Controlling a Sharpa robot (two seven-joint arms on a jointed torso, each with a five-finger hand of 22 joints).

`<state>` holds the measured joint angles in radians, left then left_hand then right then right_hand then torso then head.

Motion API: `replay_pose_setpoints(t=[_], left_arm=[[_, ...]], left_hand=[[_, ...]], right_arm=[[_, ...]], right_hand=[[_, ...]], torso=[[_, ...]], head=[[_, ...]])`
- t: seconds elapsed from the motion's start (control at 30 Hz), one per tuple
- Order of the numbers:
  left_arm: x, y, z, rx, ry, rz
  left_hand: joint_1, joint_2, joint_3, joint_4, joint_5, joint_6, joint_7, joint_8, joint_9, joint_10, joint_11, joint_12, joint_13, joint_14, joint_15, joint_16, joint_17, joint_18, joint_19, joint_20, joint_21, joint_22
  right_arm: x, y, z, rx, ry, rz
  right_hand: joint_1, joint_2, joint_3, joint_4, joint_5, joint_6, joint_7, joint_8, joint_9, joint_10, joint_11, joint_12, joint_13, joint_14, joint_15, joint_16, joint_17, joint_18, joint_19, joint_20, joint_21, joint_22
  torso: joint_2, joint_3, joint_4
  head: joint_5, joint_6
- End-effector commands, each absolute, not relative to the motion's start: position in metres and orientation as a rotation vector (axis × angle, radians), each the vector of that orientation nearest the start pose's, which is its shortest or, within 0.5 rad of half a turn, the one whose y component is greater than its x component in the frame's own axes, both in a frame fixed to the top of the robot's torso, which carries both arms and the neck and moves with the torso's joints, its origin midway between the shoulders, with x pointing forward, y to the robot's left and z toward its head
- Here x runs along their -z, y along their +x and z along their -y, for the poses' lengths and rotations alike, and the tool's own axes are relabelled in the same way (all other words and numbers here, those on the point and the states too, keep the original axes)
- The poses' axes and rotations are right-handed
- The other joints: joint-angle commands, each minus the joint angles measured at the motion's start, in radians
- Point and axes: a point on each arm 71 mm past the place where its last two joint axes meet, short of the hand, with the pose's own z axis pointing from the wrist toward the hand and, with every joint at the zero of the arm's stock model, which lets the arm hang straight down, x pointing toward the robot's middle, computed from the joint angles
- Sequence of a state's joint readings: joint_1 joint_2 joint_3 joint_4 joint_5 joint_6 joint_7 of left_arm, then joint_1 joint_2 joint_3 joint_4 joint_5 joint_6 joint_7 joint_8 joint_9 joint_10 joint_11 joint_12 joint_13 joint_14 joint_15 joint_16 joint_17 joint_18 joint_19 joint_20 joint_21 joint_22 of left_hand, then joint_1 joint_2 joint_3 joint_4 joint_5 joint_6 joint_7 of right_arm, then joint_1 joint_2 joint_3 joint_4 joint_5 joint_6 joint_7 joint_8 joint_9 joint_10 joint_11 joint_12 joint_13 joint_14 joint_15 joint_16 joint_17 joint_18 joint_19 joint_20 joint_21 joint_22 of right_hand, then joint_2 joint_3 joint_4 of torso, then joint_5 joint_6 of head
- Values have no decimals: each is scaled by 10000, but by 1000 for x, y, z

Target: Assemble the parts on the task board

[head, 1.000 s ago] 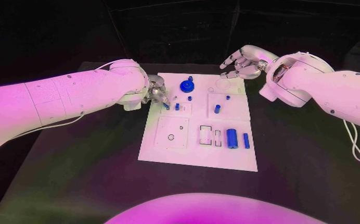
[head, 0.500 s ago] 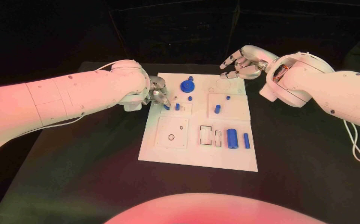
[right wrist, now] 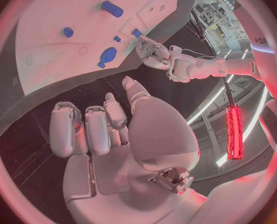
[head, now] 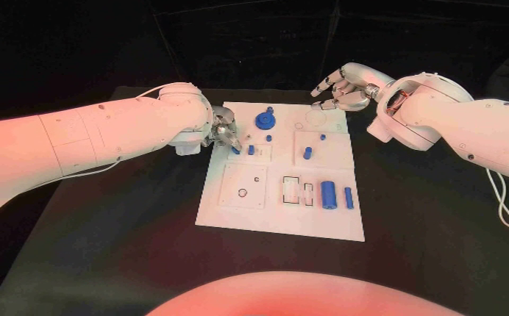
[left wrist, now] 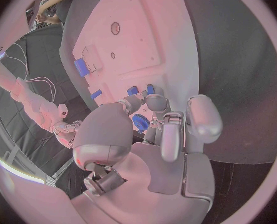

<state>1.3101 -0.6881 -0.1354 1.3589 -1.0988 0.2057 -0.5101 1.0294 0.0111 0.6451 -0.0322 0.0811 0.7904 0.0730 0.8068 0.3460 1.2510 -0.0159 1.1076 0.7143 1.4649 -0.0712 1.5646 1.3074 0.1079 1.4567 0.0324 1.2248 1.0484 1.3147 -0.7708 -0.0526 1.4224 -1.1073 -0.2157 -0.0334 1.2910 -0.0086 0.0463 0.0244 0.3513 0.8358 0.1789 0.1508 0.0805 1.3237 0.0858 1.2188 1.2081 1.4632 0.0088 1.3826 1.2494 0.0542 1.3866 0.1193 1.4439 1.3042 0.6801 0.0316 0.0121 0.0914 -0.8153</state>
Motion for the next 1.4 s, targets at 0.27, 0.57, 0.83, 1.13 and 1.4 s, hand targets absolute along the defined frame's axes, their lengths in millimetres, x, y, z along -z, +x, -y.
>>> replay_pose_setpoints(t=[0.27,0.57,0.83,1.13,1.4], left_arm=[[221,510,-183,3105,-255,-23837],[222,513,-181,3066,-226,-23887],[222,514,-181,3009,-260,-23881],[222,515,-185,2897,-502,-23733],[219,515,-194,2902,-840,-23452]], left_hand=[[-615,-177,37,-63,47,451,-230,131,-160,103,-77,10,-34,1059,-111,62,2634,-105,55,-60,48,-4],[-992,-260,-308,264,45,617,-281,130,-292,154,-118,62,26,1059,-151,62,2634,-109,64,-99,67,31],[-1103,-303,-464,365,41,723,-311,145,-354,182,-143,82,48,1059,-172,62,2634,-114,71,-118,84,60],[-1558,-519,-1267,830,-12,875,-311,138,-524,206,-147,93,38,1059,-187,62,2634,-105,57,-145,22,-17],[-1745,-655,-2376,1307,-13,947,-352,147,-675,214,-176,107,43,1059,-222,62,2634,-95,62,-175,-22,-57]], right_arm=[[143,519,190,-8424,498,-17317],[143,519,190,-8442,488,-17305],[143,519,190,-8446,487,-17299],[143,519,190,-8441,493,-17289],[143,519,190,-8435,496,-17287]], right_hand=[[-7,88,-80,36,41,-7,-77,47,4,13,-58,3,-30,415,-66,-57,-21,68,-3,-64,-77,-16],[-10,88,-82,39,41,-7,-77,48,4,5,-58,-8,-42,412,-66,-66,-34,72,-14,-64,-84,-31],[-10,88,-82,39,41,-7,-77,48,4,5,-58,-8,-42,412,-66,-66,-34,72,-14,-64,-84,-31],[-16,89,-88,46,44,-10,-76,49,2,-1,-58,-15,-50,411,-66,-69,-38,72,-15,-64,-87,-34],[-24,86,-96,53,44,-16,-75,49,1,-11,-57,-28,-63,408,-66,-77,-49,77,-29,-64,-98,-55]], torso=[[3,12,3],[-3,0,-4],[2,-4,3],[-1,-12,4],[-2,-16,6]], head=[[-14,-36],[-22,-65],[-35,-47],[-34,-42],[-46,-30]])
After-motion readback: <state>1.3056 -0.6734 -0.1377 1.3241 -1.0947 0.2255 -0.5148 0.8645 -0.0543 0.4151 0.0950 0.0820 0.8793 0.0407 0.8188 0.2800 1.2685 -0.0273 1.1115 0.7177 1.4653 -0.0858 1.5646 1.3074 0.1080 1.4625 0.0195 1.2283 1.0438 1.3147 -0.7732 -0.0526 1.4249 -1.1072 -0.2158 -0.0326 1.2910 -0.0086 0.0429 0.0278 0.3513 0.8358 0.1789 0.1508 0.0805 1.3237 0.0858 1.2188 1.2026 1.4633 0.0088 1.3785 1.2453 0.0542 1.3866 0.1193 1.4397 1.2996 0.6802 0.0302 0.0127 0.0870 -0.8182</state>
